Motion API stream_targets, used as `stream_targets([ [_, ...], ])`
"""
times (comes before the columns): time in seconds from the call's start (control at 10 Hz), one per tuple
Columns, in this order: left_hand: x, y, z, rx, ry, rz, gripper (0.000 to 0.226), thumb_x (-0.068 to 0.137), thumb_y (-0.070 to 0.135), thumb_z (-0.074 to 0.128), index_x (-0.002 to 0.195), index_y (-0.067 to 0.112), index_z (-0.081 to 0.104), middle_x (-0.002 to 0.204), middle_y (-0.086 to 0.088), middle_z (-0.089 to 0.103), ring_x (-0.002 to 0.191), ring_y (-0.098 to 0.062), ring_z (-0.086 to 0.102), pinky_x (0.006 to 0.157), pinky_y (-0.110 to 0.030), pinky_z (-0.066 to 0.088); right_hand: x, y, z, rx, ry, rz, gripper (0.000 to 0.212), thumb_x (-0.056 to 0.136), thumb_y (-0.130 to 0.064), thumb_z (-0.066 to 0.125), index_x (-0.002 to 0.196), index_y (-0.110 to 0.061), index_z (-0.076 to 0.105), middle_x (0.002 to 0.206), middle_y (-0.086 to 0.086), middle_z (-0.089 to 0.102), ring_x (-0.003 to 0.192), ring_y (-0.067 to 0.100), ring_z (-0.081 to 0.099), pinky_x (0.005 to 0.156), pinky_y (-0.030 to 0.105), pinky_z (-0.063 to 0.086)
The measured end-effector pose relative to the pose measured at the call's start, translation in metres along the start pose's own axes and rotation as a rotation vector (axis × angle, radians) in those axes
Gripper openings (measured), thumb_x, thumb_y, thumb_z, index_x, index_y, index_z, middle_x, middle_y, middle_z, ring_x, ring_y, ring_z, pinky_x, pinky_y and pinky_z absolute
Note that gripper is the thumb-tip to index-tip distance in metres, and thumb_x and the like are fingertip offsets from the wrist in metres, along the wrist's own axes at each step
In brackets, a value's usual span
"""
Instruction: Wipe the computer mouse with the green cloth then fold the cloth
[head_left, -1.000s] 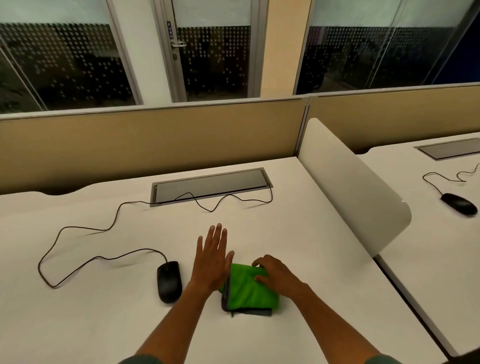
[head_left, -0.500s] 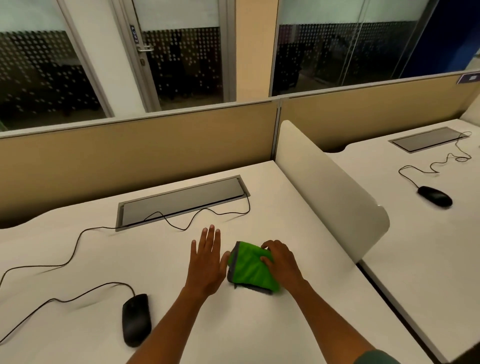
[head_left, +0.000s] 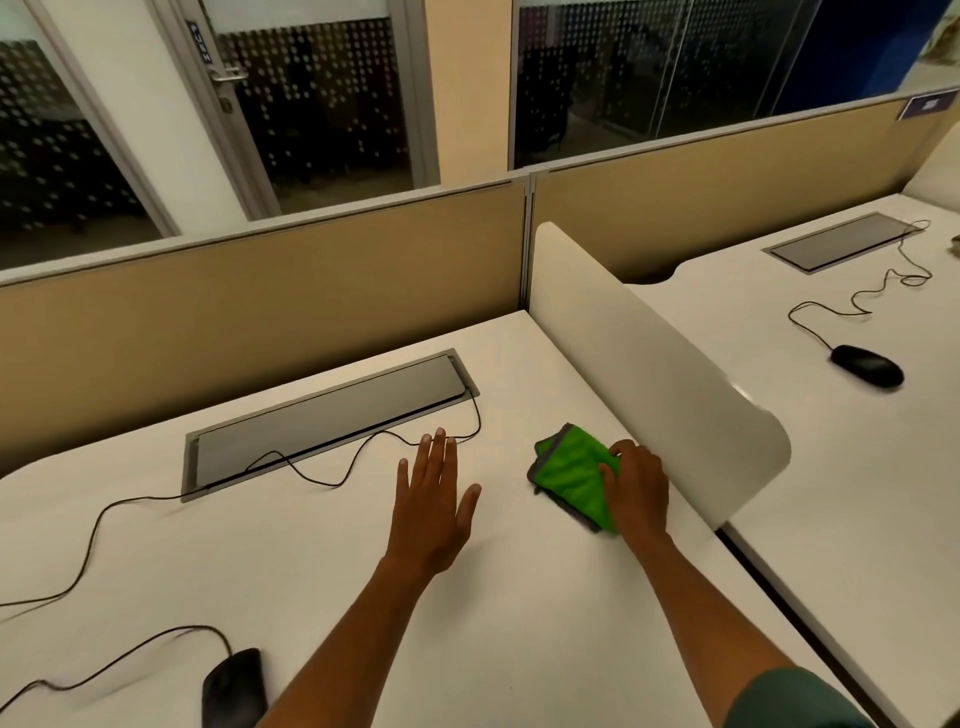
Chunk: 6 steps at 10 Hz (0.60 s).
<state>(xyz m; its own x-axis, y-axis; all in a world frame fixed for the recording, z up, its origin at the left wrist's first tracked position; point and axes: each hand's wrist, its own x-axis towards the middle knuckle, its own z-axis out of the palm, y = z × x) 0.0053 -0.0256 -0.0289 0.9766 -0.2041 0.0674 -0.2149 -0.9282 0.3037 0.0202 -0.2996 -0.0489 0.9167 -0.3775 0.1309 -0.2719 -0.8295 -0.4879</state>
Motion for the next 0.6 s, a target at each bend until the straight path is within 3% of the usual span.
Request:
stream_targets([
  [0.3,0.020,-0.009,0.008,-0.003,-0.007,0.000,0.070,0.099,0.052,0.022,0.152,0.016,-0.006,0.159,0.000,-0.016,0.149,-0.019,-0.016,0.122,-0.043,-0.006,0.010,0.011,0.005,-0.046,0.114,0.196,0.017,0.091,-0.016,0.062,0.101,-0.003,0.056,0.099,0.022,0.062,0.089,0.039,0.056,0.068,0.044,0.047],
  [0.6,0.010,-0.025,0.001,-0.025,0.012,-0.024,0.071,0.099,0.051,0.024,0.152,0.015,-0.006,0.160,-0.001,-0.016,0.149,-0.019,-0.016,0.121,-0.042,-0.008,0.012,0.009,0.004,-0.050,0.135,0.250,0.020,0.094,-0.020,0.056,0.106,-0.003,0.057,0.109,0.022,0.059,0.094,0.042,0.055,0.071,0.046,0.049],
])
